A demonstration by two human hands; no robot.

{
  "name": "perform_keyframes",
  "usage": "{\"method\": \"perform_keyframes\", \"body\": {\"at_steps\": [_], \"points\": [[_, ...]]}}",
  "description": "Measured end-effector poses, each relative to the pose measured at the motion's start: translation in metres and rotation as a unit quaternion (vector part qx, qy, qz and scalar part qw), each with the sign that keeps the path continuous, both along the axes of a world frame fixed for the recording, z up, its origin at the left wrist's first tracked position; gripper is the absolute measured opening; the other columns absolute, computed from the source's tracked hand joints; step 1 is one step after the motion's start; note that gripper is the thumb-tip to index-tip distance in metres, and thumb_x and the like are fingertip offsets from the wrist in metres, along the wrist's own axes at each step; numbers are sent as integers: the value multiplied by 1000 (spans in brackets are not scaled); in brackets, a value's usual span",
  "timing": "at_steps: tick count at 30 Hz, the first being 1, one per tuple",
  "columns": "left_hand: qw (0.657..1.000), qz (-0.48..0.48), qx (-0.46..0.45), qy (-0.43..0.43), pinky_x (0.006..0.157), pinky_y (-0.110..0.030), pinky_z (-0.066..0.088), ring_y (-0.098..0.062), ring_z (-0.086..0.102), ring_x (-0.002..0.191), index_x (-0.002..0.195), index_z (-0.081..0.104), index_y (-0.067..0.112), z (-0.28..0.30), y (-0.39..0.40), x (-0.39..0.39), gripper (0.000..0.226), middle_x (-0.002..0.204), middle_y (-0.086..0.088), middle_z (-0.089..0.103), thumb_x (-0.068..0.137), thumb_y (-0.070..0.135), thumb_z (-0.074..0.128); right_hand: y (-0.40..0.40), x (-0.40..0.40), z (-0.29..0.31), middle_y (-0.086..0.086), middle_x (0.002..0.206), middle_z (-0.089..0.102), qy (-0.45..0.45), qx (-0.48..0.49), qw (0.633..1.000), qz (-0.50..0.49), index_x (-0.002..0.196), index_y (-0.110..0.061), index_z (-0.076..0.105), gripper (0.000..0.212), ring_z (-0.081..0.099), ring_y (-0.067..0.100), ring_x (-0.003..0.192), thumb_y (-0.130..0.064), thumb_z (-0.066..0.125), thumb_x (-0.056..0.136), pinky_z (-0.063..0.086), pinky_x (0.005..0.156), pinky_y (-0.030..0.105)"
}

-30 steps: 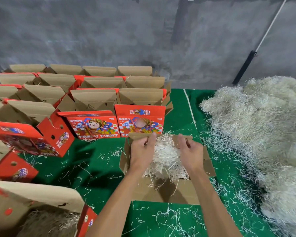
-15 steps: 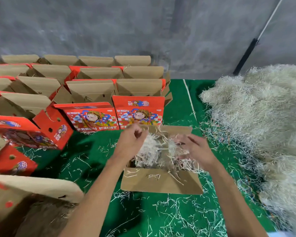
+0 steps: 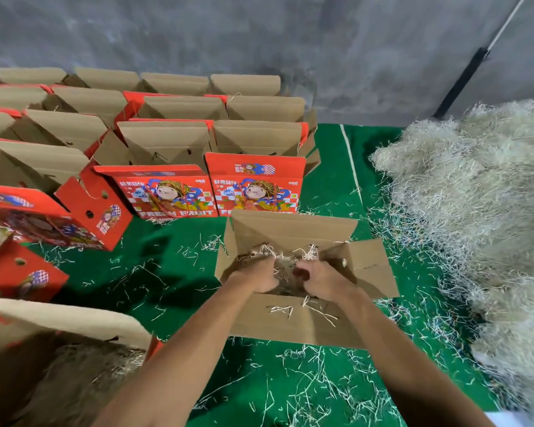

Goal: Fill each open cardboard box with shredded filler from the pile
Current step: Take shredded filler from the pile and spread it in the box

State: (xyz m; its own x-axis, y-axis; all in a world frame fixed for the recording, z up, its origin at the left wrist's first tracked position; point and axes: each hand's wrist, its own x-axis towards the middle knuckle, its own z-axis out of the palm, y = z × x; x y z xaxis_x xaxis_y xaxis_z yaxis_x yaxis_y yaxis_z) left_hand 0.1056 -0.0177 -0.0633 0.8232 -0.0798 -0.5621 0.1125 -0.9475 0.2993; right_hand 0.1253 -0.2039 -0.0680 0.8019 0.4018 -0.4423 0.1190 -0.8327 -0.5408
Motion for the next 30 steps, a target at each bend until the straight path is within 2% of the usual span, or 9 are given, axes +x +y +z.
{"method": "perform_keyframes", "body": {"at_steps": [2,6,8,11,14,19,22,25,30], "points": [[998,-14,13,54,102,-36,40,-32,49,130,142,42,11,-10,-2,3,49,147,-14,46,98,33,47,1,3,-15,11,124,66,32,-88,995,34,133,-13,57,47,62,25,114,-1,48,89,46,92,21],[990,32,-85,104,85,-30,46,-25,62,107,110,64,11,-28,1,11,33,117,-9,66,100,33,43,-5,11,-33,13,147,50,91,-179,979,28,149,-16,34,59,52,30,129,-15,49,92,42,109,38],[990,53,-112,64,76,-29,49,-23,66,94,100,67,18,-32,2,16,20,102,-5,68,96,27,50,-4,21,-30,11,140,55,112,-143,983,7,145,-17,36,61,57,28,121,-25,54,87,45,98,32],[999,7,3,-42,80,-34,53,-28,65,98,108,61,20,-29,-2,20,23,107,-8,67,85,17,62,9,34,-25,8,114,68,25,-161,986,33,119,-17,62,43,66,27,105,-39,54,83,47,79,27],[992,-89,89,21,96,-39,50,-31,59,114,124,59,12,-33,-12,23,43,126,-12,61,82,20,61,32,36,-24,10,113,68,-88,-144,983,73,116,-24,65,32,65,31,107,-15,54,88,50,87,37],[984,-110,81,112,100,-40,46,-30,59,116,126,60,9,-43,-12,22,35,131,-14,61,92,11,50,34,26,-43,4,121,67,103,-84,988,73,121,-26,64,23,62,24,111,-27,52,101,43,100,31],[985,-92,86,116,100,-38,45,-29,58,119,127,59,9,-47,-8,20,33,134,-14,59,96,11,48,32,19,-53,-1,110,65,142,-146,977,66,112,-33,65,23,60,22,104,-47,58,95,44,96,32],[972,-124,161,119,103,-40,44,-29,55,124,132,56,3,-47,-8,16,36,139,-15,55,100,15,46,28,21,-65,6,115,65,59,-199,975,84,114,-24,66,22,61,23,106,-35,58,97,46,93,31],[947,-179,234,127,109,-43,36,-30,48,130,137,52,4,-36,-14,14,40,144,-16,49,99,17,48,25,26,-60,8,132,62,0,-422,884,203,136,-15,57,45,60,24,118,-26,67,93,50,99,35]]}}
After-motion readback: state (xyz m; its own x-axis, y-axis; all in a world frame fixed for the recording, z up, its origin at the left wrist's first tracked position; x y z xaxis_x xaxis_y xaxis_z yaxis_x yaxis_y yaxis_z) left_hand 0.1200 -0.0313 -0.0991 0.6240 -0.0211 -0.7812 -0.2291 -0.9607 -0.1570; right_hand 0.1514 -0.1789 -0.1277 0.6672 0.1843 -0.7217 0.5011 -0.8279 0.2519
